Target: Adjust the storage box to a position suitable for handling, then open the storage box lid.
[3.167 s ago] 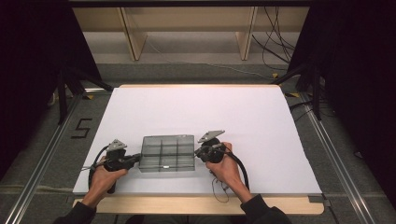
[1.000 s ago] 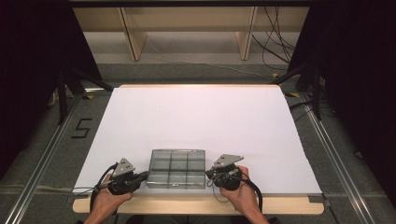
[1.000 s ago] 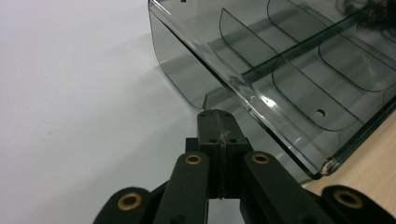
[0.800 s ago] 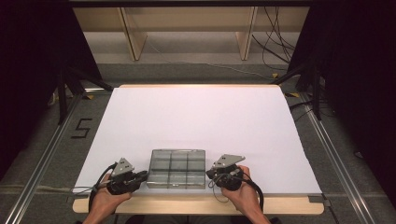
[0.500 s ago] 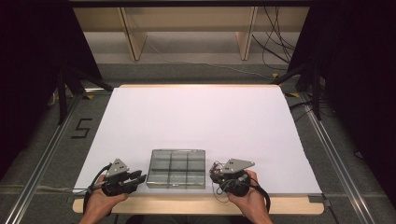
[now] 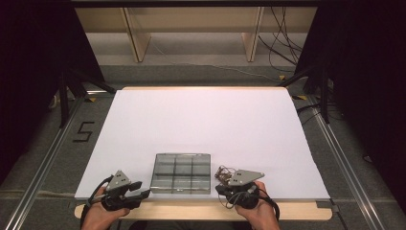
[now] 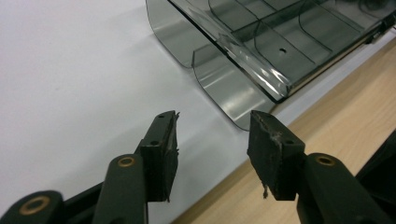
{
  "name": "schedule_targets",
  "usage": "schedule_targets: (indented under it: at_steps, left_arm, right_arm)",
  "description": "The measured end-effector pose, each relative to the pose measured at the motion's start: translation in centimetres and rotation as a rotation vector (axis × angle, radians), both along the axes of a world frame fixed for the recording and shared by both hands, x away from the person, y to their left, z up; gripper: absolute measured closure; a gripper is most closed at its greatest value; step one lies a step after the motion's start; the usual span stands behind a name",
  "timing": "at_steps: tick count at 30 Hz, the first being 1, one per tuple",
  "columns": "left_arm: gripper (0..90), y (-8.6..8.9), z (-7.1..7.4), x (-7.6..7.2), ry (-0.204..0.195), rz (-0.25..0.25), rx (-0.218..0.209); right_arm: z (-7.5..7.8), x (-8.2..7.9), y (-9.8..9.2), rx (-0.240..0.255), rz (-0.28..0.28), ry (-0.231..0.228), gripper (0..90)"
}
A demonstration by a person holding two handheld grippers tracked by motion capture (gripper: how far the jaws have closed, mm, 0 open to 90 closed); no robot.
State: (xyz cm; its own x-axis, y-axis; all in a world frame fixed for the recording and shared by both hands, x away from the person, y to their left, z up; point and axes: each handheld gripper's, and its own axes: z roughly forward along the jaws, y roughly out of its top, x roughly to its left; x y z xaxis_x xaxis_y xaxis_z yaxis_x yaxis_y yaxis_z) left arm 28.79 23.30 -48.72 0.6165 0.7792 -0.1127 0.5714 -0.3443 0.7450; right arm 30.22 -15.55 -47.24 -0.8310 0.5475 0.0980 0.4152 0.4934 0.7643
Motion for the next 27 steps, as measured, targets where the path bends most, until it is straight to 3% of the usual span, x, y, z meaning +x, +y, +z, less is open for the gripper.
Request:
schedule_targets:
  at_steps: [2, 5, 9, 10, 12, 18, 19, 20, 23, 24, 25, 27]
  left_arm:
    - [50.9, 0.0, 0.0, -0.3, -0.008, -0.002, 0.001]
    - [50.5, 0.3, 0.2, -0.5, -0.016, -0.027, 0.022]
    - [50.4, 0.3, 0.0, -0.8, 0.004, -0.015, 0.001]
    - [50.3, 0.3, 0.0, -0.8, -0.006, -0.016, -0.001]
    - [49.5, 0.3, 0.2, -1.0, -0.008, -0.031, 0.011]
    - [42.7, -0.2, 0.2, -1.5, -0.007, -0.031, -0.010]
    - [40.9, -0.2, 0.2, -1.6, -0.003, -0.034, 0.002]
    - [39.4, -0.1, 0.3, -1.6, -0.010, -0.040, 0.013]
    - [37.9, -0.5, 0.3, -1.7, -0.007, -0.020, -0.014]
    - [37.6, -0.5, 0.4, -1.7, -0.015, -0.039, -0.005]
    - [37.3, -0.8, 0.2, -1.8, -0.023, -0.025, -0.036]
    - [37.2, -0.7, 0.3, -1.8, -0.014, -0.046, 0.001]
  right_arm:
    - [0.1, -0.2, 0.0, -0.007, -0.017, -0.001, 90.0]
    - [-0.1, -0.1, 0.0, -0.006, 0.000, -0.014, 90.0]
    - [-0.1, -0.2, 0.2, 0.002, 0.011, 0.003, 90.0]
    - [0.0, -0.2, 0.2, 0.002, 0.011, 0.003, 90.0]
    - [0.0, -0.3, 0.2, -0.004, 0.000, -0.019, 90.0]
    - [0.0, -0.5, 0.5, 0.009, 0.011, 0.006, 89.9]
    - [0.0, -0.3, 0.6, 0.003, 0.023, -0.023, 89.7]
    - [-0.1, -0.3, 0.7, 0.005, 0.022, -0.019, 89.7]
    - [-0.1, -0.3, 0.8, 0.004, 0.031, -0.015, 89.7]
    - [-0.1, -0.3, 0.8, 0.005, 0.029, -0.010, 89.7]
    - [-0.1, -0.3, 0.9, 0.008, 0.030, -0.012, 89.7]
    - [-0.2, -0.2, 1.0, 0.013, 0.050, -0.019, 89.7]
